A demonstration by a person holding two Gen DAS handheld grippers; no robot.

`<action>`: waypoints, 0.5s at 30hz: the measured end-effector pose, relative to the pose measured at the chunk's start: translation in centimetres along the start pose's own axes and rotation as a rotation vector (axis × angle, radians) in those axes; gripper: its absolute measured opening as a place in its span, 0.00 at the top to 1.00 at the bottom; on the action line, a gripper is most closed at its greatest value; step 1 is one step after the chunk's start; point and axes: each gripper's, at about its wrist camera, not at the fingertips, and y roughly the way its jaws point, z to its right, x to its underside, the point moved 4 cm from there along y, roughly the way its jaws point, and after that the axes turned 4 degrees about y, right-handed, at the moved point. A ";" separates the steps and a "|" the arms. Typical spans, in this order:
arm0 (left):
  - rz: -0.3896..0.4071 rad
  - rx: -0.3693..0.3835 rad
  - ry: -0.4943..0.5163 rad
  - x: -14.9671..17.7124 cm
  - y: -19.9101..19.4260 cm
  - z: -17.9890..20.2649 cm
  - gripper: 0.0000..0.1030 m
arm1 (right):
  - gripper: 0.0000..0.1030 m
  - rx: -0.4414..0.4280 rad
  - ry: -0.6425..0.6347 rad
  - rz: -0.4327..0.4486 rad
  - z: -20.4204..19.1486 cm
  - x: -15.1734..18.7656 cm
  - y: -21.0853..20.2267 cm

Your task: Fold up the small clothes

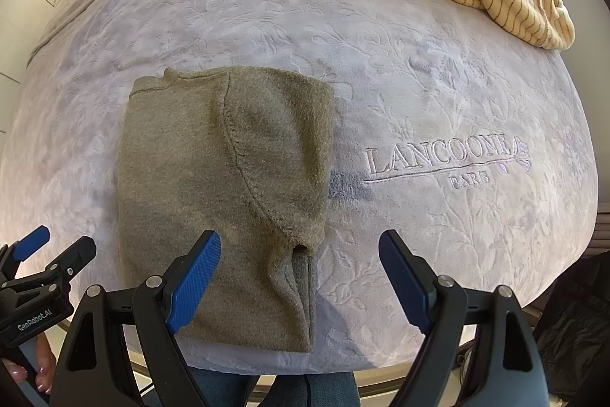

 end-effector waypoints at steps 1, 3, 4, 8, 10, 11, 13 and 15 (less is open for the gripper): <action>-0.001 0.002 -0.001 0.1 0.0 0.0 0.00 | 0.15 0.000 0.001 0.001 0.0 0.0 0.0; 0.000 -0.002 -0.001 0.1 0.0 0.0 0.00 | 0.15 -0.002 0.002 0.001 0.0 0.0 0.0; 0.001 -0.005 0.000 0.1 0.0 0.0 0.00 | 0.15 -0.002 0.003 0.002 -0.1 0.1 -0.1; 0.005 -0.007 0.001 0.1 -0.1 0.0 0.00 | 0.15 -0.003 0.003 0.004 -0.2 0.2 -0.1; 0.008 -0.011 0.004 0.1 -0.1 0.0 0.00 | 0.15 -0.002 0.003 0.004 -0.3 0.2 -0.2; 0.008 -0.013 0.005 0.1 -0.1 0.0 0.00 | 0.15 -0.002 0.003 0.003 -0.2 0.2 -0.1; 0.008 -0.018 0.005 0.1 -0.1 0.0 0.00 | 0.15 -0.002 0.003 0.003 -0.2 0.2 -0.1; 0.011 -0.023 0.007 0.2 -0.2 0.1 0.00 | 0.15 -0.002 0.002 0.001 -0.4 0.3 -0.1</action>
